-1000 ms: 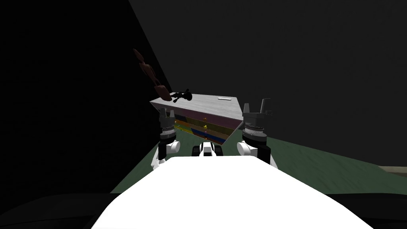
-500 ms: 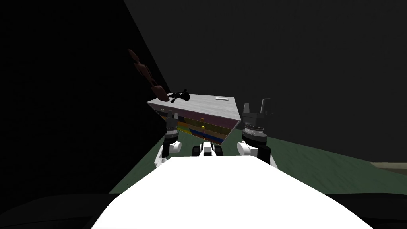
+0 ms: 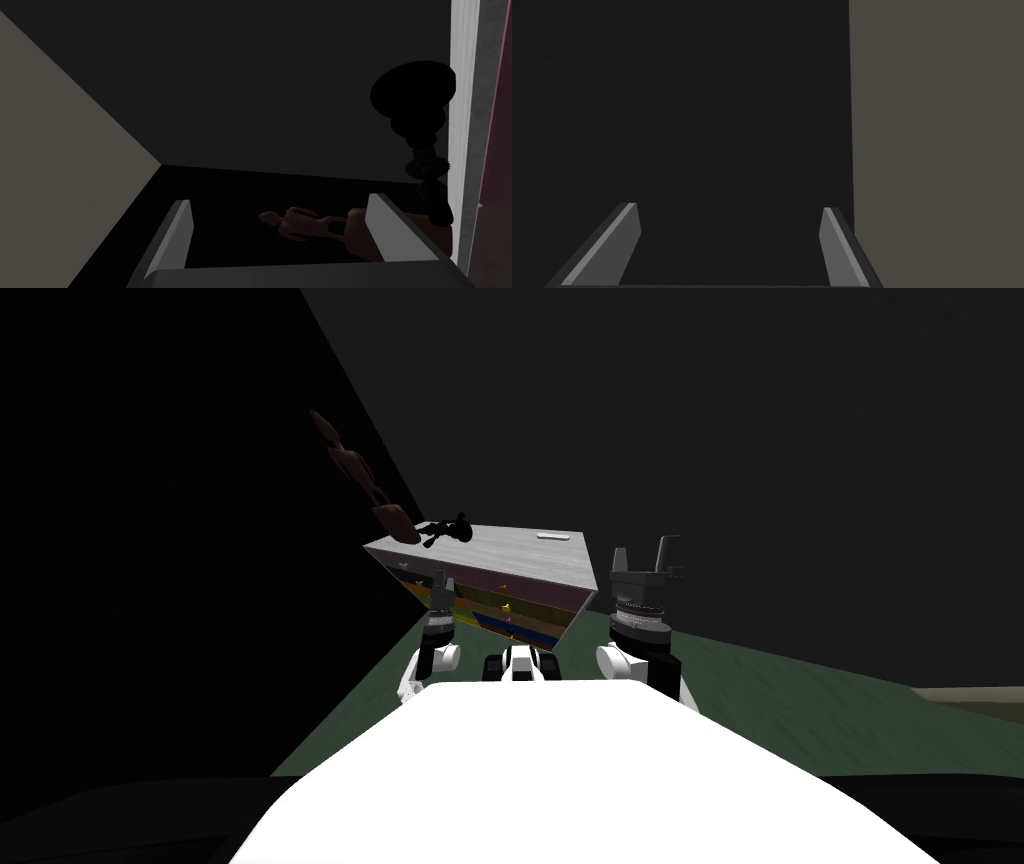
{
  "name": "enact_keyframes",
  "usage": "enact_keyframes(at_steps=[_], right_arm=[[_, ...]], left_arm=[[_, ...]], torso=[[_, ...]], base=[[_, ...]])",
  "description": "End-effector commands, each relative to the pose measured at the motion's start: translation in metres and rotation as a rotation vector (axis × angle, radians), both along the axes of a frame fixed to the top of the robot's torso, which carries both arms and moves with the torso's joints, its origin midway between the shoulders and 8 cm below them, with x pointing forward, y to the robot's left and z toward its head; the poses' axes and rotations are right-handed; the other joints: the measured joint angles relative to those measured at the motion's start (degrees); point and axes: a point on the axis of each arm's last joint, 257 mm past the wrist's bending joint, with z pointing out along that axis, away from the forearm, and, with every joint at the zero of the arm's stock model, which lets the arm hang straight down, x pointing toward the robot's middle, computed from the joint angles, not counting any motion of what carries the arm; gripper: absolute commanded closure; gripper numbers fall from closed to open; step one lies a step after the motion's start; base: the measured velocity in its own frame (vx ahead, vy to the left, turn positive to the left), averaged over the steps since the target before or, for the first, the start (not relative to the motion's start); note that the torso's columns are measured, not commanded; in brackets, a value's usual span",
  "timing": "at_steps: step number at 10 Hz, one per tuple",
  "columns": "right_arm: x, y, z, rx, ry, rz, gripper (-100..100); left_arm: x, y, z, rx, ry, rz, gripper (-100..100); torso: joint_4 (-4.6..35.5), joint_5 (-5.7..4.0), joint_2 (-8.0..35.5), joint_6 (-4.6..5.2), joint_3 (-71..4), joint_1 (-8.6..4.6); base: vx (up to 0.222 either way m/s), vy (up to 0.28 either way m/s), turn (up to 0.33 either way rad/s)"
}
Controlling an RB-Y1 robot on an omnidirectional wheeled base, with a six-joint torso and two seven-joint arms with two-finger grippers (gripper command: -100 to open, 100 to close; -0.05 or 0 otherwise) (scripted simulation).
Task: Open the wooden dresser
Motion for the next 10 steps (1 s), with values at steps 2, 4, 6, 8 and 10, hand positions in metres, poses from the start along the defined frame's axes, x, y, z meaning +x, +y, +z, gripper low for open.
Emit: enact_keyframes(at_steps=[2, 4, 6, 8, 10], right_arm=[[0.0, 0.0, 0.0, 0.0, 0.0, 0.0, 0], [0.0, 0.0, 0.0, 0.0, 0.0, 0.0, 0], [0.0, 0.0, 0.0, 0.0, 0.0, 0.0, 0], [0.0, 0.0, 0.0, 0.0, 0.0, 0.0, 0], [0.0, 0.0, 0.0, 0.0, 0.0, 0.0, 0]], left_arm=[[0.011, -0.003, -0.032, 0.008, 0.063, 0.004, -100], [0.016, -0.006, -0.048, 0.012, 0.097, 0.005, -100], [0.021, -0.008, -0.065, 0.019, 0.132, 0.005, -100], [0.027, -0.012, -0.093, 0.036, 0.191, 0.002, -100], [0.031, -0.015, -0.113, 0.051, 0.233, -0.001, -100]], torso=[[0.0, -0.01, 0.0, 0.0, 0.0, -0.04], [0.0, 0.0, 0.0, 0.0, 0.0, 0.0], [0.0, 0.0, 0.0, 0.0, 0.0, 0.0], [0.0, -0.03, 0.0, 0.01, 0.0, -0.11], [0.0, -0.01, 0.0, 0.0, 0.0, -0.01]], base=[[0.007, -0.056, -0.025], [0.003, -0.045, -0.025], [-0.002, -0.046, -0.025], [0.0, -0.077, -0.044], [0.005, -0.067, -0.024]])
